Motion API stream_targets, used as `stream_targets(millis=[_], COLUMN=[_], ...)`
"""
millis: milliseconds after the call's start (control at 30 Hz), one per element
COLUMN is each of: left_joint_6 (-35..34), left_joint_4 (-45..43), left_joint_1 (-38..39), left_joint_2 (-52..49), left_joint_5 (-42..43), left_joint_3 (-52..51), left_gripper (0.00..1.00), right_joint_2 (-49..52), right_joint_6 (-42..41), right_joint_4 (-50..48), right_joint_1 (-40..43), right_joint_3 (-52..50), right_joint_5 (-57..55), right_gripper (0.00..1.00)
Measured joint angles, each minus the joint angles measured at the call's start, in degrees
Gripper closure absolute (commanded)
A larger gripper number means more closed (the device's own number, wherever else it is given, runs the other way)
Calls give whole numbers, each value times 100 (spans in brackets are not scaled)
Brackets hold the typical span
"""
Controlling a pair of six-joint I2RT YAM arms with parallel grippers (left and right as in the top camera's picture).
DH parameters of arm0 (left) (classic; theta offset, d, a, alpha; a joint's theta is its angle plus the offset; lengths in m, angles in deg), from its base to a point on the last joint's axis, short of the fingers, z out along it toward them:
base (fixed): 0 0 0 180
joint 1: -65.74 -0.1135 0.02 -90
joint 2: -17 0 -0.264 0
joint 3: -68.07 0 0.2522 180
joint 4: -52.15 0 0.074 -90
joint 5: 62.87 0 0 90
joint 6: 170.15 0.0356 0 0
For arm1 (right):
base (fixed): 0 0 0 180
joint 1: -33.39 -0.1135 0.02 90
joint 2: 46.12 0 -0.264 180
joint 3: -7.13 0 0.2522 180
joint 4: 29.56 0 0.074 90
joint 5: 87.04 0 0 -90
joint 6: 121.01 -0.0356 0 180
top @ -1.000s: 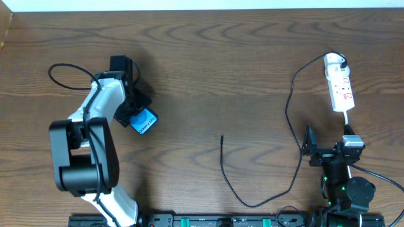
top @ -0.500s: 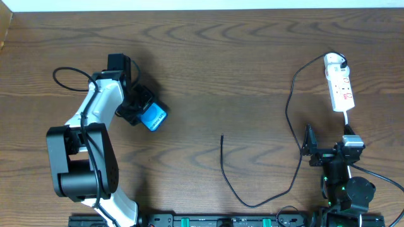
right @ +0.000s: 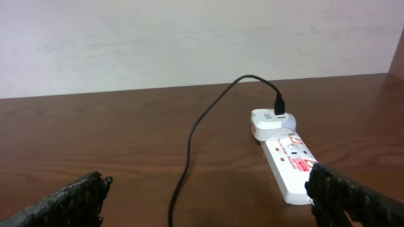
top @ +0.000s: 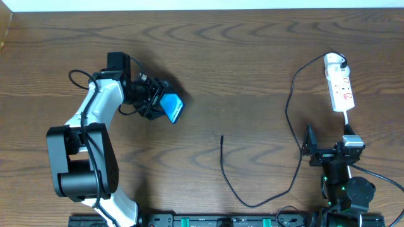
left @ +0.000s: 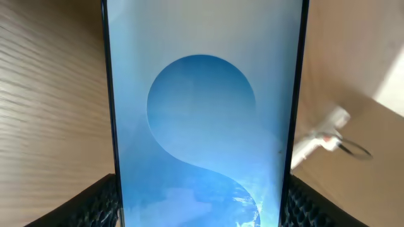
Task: Plug charger to phone and switch on socket
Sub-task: 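Lift the phone with the left gripper and stand it upright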
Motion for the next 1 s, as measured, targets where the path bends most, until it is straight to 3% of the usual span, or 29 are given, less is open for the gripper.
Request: stream_targets(millis=[167,567,1000], left_joint_6=[-197,-2022,-2385], left_joint_4=[0,-2,109], left_joint_1=[2,2,2], left_joint_2=[2,4,4], left_joint_5=[774,2409,2785], left_joint_3=[0,0,0], left_gripper=[93,92,93], right_joint_2=[0,0,0], right_joint_6=[0,0,0], right_joint_4=[0,0,0], right_joint_1=[0,0,0], right_joint_3=[0,0,0], right_joint_5=[0,0,0], right_gripper=[1,1,1])
